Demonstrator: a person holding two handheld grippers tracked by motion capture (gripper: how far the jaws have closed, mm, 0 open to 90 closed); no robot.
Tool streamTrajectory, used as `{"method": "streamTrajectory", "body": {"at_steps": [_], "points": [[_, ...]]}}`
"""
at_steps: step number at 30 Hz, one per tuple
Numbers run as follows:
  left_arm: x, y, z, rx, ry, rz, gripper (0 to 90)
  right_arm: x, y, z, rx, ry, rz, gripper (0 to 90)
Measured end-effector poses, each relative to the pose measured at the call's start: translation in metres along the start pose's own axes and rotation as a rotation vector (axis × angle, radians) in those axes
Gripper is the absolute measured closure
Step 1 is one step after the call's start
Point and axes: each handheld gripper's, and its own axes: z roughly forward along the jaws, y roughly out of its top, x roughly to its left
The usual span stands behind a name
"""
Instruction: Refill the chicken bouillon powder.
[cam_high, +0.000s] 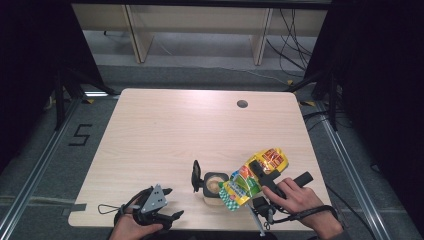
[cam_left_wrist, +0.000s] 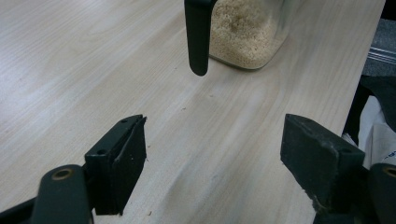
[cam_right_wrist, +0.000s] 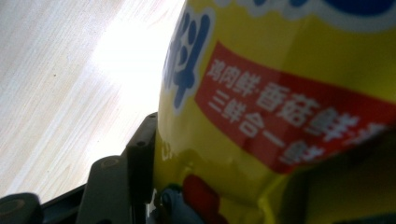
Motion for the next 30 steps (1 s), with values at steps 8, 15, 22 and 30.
{"method": "streamTrajectory", "body": {"at_steps": [8, 15, 22, 30], "points": [[0.0003, 0.0002, -0.0003, 0.005, -0.004, 0.0, 22.1, 0.0013, 0.0002, -0.0009, 0.01, -0.001, 0.025, 42.0], [0.0001, -0.0002, 0.0004, -0.001, 0.007, 0.002, 22.1, -0.001, 0.0011, -0.0012, 0.01, -0.007, -0.015, 42.0], [0.0, -0.0001, 0.0005, 0.002, 0.009, 0.002, 22.1, -0.0001, 0.0007, -0.0005, 0.006, -0.01, -0.012, 42.1], [-0.0001, -0.0003, 0.0008, 0.002, 0.002, -0.004, 22.1, -0.0006, 0.0008, -0.002, 0.011, -0.006, 0.012, 42.1]]}}
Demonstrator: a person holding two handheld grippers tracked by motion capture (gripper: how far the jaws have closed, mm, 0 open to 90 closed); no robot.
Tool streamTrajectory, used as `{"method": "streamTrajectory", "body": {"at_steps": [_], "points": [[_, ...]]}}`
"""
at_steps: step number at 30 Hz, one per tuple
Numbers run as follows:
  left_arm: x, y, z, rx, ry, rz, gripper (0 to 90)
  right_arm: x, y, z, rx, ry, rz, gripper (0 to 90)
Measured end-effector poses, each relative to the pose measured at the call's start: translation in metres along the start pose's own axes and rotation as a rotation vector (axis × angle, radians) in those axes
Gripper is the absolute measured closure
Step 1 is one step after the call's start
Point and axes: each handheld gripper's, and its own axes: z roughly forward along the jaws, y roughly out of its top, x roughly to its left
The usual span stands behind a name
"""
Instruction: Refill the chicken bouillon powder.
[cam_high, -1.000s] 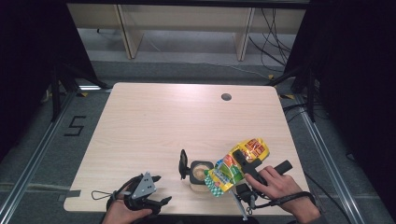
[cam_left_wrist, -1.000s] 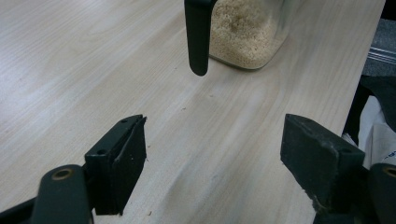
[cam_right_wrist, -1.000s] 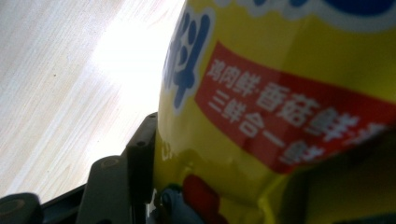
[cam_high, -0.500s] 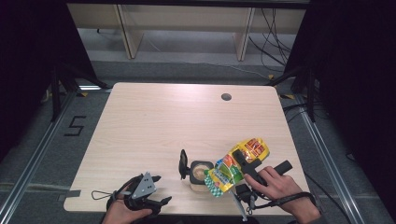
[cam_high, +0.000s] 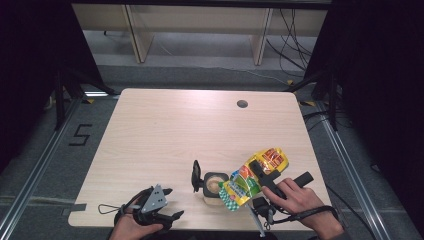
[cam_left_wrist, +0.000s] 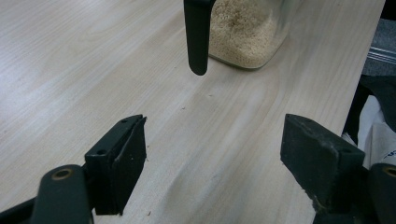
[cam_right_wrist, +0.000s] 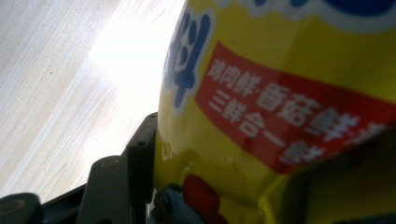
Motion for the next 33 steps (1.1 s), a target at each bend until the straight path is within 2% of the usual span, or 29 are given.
{"method": "streamTrajectory", "body": {"at_steps": [4, 5, 6, 16, 17, 22, 23, 24, 27, 29, 31, 33], "points": [[0.0003, 0.0001, 0.0002, -0.004, 0.003, 0.007, 22.1, 0.0003, 0.0003, -0.0001, -0.003, -0.001, 0.008, 42.1], [0.0002, 0.0003, -0.0005, 0.003, 0.004, 0.007, 22.1, 0.0003, 0.0005, -0.0004, -0.006, 0.0, 0.007, 42.1], [0.0001, 0.0001, -0.0003, -0.001, 0.007, 0.005, 22.1, -0.0009, 0.0002, 0.0, -0.011, -0.001, -0.015, 42.1], [0.0002, 0.0003, -0.0006, 0.001, 0.006, 0.007, 22.1, -0.0015, 0.0016, -0.0004, -0.014, 0.001, -0.022, 42.1], [0.0002, 0.0001, -0.0002, -0.003, 0.006, 0.005, 22.1, -0.0002, 0.0026, -0.0006, -0.009, 0.001, 0.0, 42.1], [0.0002, 0.0001, -0.0003, -0.003, 0.007, 0.006, 22.1, 0.0001, 0.0028, -0.0004, -0.011, 0.003, 0.006, 42.1], [0.0002, 0.0001, -0.0003, -0.003, 0.006, 0.007, 22.1, 0.0001, 0.0024, -0.0005, -0.008, 0.003, 0.004, 42.1], [0.0002, 0.0001, -0.0003, -0.003, 0.006, 0.007, 22.1, -0.0011, 0.0012, 0.0, -0.01, 0.003, -0.018, 42.1], [0.0003, 0.0002, -0.0002, 0.0, 0.002, 0.007, 22.1, -0.0008, 0.0003, 0.0005, 0.002, 0.003, -0.028, 42.1], [-0.0008, -0.0001, 0.0006, -0.008, 0.003, -0.007, 22.1, -0.0001, 0.0008, 0.0009, -0.005, 0.006, -0.022, 42.1], [0.0002, 0.0003, -0.0006, 0.003, 0.005, 0.008, 22.1, -0.0003, 0.0012, 0.0009, -0.006, 0.002, -0.024, 42.1], [0.0001, 0.0001, -0.0004, 0.0, 0.007, 0.005, 22.1, -0.0007, 0.0011, 0.0007, -0.006, 0.005, -0.024, 42.1]]}}
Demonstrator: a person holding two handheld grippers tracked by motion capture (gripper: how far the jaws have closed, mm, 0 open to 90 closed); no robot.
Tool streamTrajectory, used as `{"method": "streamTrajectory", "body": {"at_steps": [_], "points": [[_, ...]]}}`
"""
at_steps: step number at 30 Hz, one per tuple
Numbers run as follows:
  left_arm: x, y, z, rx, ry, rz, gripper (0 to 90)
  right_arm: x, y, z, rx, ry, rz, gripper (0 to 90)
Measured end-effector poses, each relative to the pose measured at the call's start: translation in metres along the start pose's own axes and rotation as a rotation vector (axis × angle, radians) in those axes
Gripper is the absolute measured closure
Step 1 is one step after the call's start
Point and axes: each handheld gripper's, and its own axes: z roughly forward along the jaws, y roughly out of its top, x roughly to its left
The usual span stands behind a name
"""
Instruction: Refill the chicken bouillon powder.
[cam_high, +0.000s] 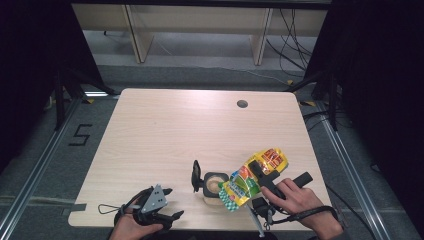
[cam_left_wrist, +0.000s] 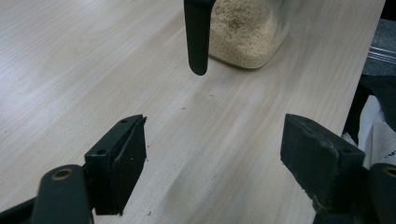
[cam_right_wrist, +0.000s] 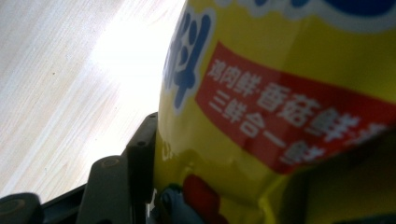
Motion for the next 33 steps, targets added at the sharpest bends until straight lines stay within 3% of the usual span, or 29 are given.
{"method": "streamTrajectory", "body": {"at_steps": [5, 7, 10, 11, 14, 33], "points": [[-0.0007, -0.0001, 0.0008, -0.011, -0.002, -0.007, 22.1, -0.0003, 0.0001, -0.0001, 0.001, -0.002, -0.001, 42.1], [0.0002, 0.0, 0.0003, -0.003, -0.003, 0.002, 22.1, 0.0018, 0.0007, -0.0002, 0.004, -0.006, 0.021, 42.1], [0.0001, 0.0001, -0.0002, 0.003, -0.002, 0.001, 22.1, -0.0008, -0.0012, -0.0006, 0.004, -0.006, -0.004, 42.1], [0.0001, 0.0001, -0.0002, 0.003, -0.002, 0.001, 22.1, 0.0003, -0.0011, -0.0009, 0.009, -0.01, 0.021, 42.1], [-0.0007, -0.0002, 0.0011, -0.011, -0.002, -0.007, 22.1, -0.0004, -0.0012, -0.0004, 0.007, -0.004, -0.008, 42.1], [-0.0012, -0.0002, 0.0015, -0.013, -0.006, -0.012, 22.1, -0.0018, -0.001, -0.002, 0.007, -0.008, -0.005, 42.1]]}}
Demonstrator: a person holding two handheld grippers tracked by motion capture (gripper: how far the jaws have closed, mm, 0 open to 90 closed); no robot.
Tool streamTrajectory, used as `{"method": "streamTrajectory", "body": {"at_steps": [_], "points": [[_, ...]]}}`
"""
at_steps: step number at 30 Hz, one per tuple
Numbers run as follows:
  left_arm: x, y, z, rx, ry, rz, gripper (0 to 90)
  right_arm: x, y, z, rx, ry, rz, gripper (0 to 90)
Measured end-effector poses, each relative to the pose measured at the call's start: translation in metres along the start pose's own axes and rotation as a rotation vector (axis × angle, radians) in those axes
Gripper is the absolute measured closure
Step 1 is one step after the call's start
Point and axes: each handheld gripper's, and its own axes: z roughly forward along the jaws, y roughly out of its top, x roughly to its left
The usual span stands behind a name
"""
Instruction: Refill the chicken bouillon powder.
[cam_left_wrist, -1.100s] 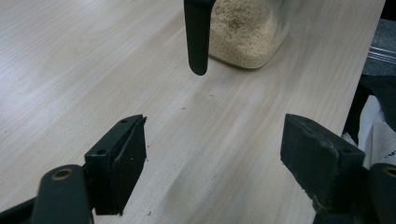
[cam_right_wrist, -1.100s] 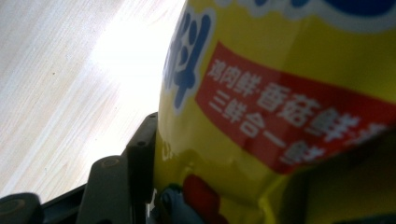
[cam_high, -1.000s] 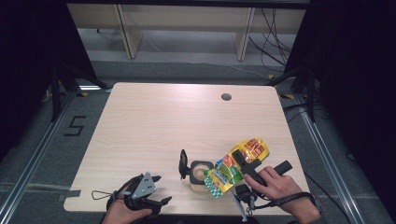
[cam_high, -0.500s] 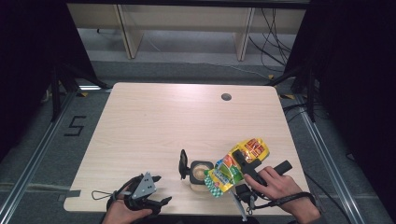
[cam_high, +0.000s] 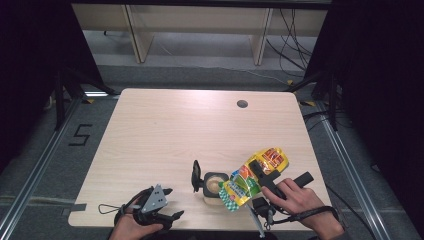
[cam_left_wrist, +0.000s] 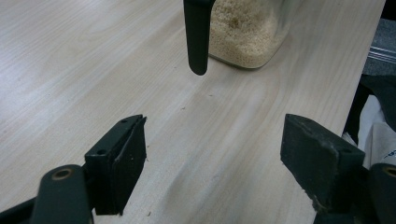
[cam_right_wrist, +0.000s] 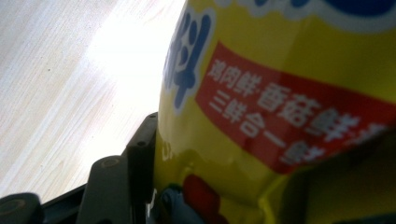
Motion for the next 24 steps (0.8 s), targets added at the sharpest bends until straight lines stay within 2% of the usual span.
{"method": "streamTrajectory", "body": {"at_steps": [4, 5, 7, 8, 9, 11, 12, 15, 18, 19, 20, 24], "points": [[0.0004, 0.0, -0.0001, -0.003, 0.004, 0.005, 22.1, 0.0009, 0.0002, -0.0007, 0.006, -0.002, 0.024, 42.1], [0.0001, -0.0003, 0.0003, -0.004, 0.001, -0.003, 22.1, -0.0005, -0.0004, -0.0008, 0.004, -0.007, -0.001, 42.1], [-0.0002, -0.0003, 0.0005, -0.007, -0.002, -0.006, 22.1, -0.0006, -0.0004, -0.0009, 0.005, -0.007, -0.002, 42.1], [-0.0003, -0.0003, 0.0006, -0.007, -0.002, -0.006, 22.1, 0.0007, 0.0004, -0.0011, 0.01, -0.008, 0.018, 42.1], [0.0005, 0.0001, -0.0004, 0.006, -0.001, 0.006, 22.1, -0.0003, 0.0005, -0.0007, 0.007, -0.006, -0.008, 42.1], [0.0011, 0.0001, -0.0005, 0.01, 0.0, 0.01, 22.1, -0.0001, 0.0016, -0.0003, 0.006, -0.007, -0.015, 42.1], [-0.0002, 0.0, 0.0001, -0.001, -0.004, -0.006, 22.1, 0.0001, 0.0021, 0.0001, 0.004, -0.01, -0.017, 42.1], [0.0011, 0.0001, -0.0005, 0.01, 0.0, 0.011, 22.1, 0.0002, 0.0031, 0.0001, 0.004, -0.004, -0.02, 42.1], [0.0011, 0.0001, -0.0005, 0.01, 0.0, 0.011, 22.1, 0.0006, 0.0033, 0.0004, 0.007, -0.005, -0.023, 42.1], [0.0009, 0.0001, -0.0004, 0.01, 0.0, 0.01, 22.1, 0.002, 0.0036, 0.0002, 0.01, -0.007, -0.003, 42.2], [0.0009, 0.0, -0.0004, 0.01, 0.0, 0.01, 22.1, 0.0011, 0.003, 0.0006, 0.006, -0.007, -0.022, 42.1], [0.001, 0.0001, -0.0004, 0.01, 0.0, 0.011, 22.1, 0.0005, 0.0028, 0.0003, 0.006, -0.004, -0.02, 42.1]]}}
